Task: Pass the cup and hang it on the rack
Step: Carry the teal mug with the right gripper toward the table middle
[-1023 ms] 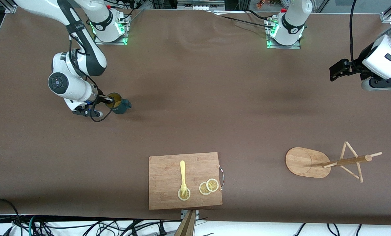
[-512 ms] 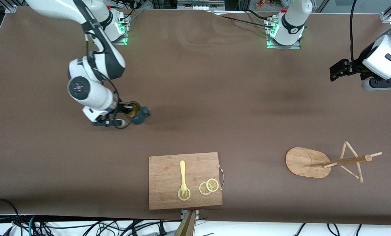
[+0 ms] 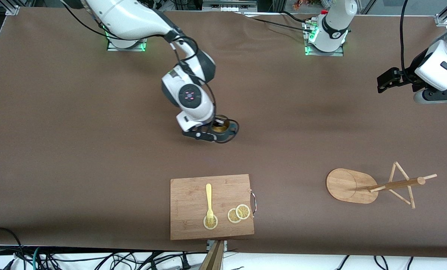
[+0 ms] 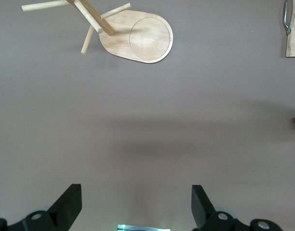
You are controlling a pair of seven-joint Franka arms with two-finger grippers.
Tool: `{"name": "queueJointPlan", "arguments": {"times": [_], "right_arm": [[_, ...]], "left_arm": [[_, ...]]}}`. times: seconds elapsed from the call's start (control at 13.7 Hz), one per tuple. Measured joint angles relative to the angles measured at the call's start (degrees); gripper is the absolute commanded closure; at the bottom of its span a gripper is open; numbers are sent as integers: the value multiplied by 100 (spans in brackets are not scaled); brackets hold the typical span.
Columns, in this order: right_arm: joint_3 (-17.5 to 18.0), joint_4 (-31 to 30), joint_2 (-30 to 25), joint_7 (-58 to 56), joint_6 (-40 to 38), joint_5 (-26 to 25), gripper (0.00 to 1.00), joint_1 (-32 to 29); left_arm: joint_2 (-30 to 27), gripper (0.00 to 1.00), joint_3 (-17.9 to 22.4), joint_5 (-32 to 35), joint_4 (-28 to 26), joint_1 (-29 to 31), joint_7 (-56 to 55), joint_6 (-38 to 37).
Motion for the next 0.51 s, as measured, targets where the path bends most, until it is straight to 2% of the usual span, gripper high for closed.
{"name": "queueJointPlan", "arguments": {"times": [0.29,0.51], "right_arm": [[-7,730,310,22,-35,0,100,362],[-6,886,493,36,-44,4,100,662]], "left_arm": [[0,0,0,0,0,0,0,0],[0,0,0,0,0,0,0,0]]}}
